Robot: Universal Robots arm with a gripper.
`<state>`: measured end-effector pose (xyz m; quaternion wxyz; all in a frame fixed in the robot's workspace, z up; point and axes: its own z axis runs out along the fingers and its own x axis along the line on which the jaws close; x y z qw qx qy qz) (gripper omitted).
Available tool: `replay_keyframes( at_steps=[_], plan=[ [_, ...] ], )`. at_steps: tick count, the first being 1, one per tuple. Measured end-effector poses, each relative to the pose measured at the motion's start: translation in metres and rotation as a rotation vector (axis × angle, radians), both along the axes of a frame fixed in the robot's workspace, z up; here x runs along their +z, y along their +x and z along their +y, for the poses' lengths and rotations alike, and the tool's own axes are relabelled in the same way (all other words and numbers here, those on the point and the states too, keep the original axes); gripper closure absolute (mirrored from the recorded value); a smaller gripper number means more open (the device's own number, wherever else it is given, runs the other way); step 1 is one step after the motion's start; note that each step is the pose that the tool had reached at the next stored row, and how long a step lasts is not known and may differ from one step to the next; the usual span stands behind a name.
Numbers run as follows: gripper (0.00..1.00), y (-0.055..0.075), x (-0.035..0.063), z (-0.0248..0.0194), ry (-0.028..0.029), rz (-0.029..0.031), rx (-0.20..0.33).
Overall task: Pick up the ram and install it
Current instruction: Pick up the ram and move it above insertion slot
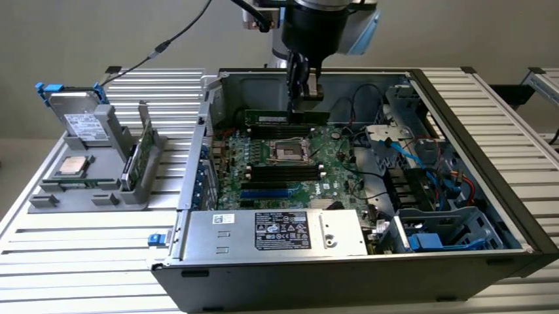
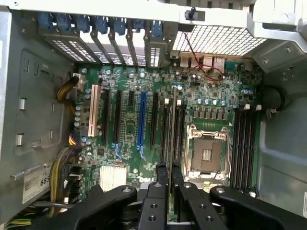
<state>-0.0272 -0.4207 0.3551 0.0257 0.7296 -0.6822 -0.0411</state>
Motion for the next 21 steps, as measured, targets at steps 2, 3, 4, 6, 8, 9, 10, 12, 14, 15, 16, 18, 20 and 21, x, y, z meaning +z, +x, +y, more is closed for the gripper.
replay_keyframes(
  at_steps=[2, 3, 4, 6, 8, 9, 10, 12, 14, 15, 16, 18, 20, 21],
  plan=[
    [0.86, 0.0, -0.0024, 0.0042, -0.0016, -0.0038, 0.006],
    [0.86, 0.0, -0.0035, 0.006, -0.003, -0.006, 0.009],
    [0.86, 0.0, -0.0044, 0.0074, -0.0046, -0.0082, 0.012],
    [0.86, 0.0, -0.0061, 0.0099, -0.0096, -0.0136, 0.016],
    [0.86, 0.0, -0.0077, 0.0109, -0.0156, -0.0191, 0.018],
    [0.86, 0.0, -0.0085, 0.0111, -0.0188, -0.0213, 0.018],
    [0.86, 0.0, -0.0094, 0.0112, -0.0217, -0.0233, 0.018],
    [0.86, 0.001, -0.0111, 0.0115, -0.0272, -0.0267, 0.019],
    [0.86, 0.001, -0.0131, 0.0119, -0.032, -0.0292, 0.019],
    [0.86, 0.001, -0.0141, 0.0121, -0.0343, -0.0302, 0.019],
    [0.86, 0.001, -0.0152, 0.0122, -0.0366, -0.0312, 0.019],
    [0.86, 0.001, -0.0177, 0.0126, -0.0413, -0.033, 0.019],
    [0.86, 0.001, -0.02, 0.0131, -0.0458, -0.0348, 0.019],
    [0.86, 0.001, -0.0213, 0.0136, -0.0473, -0.0358, 0.019]
  ],
)
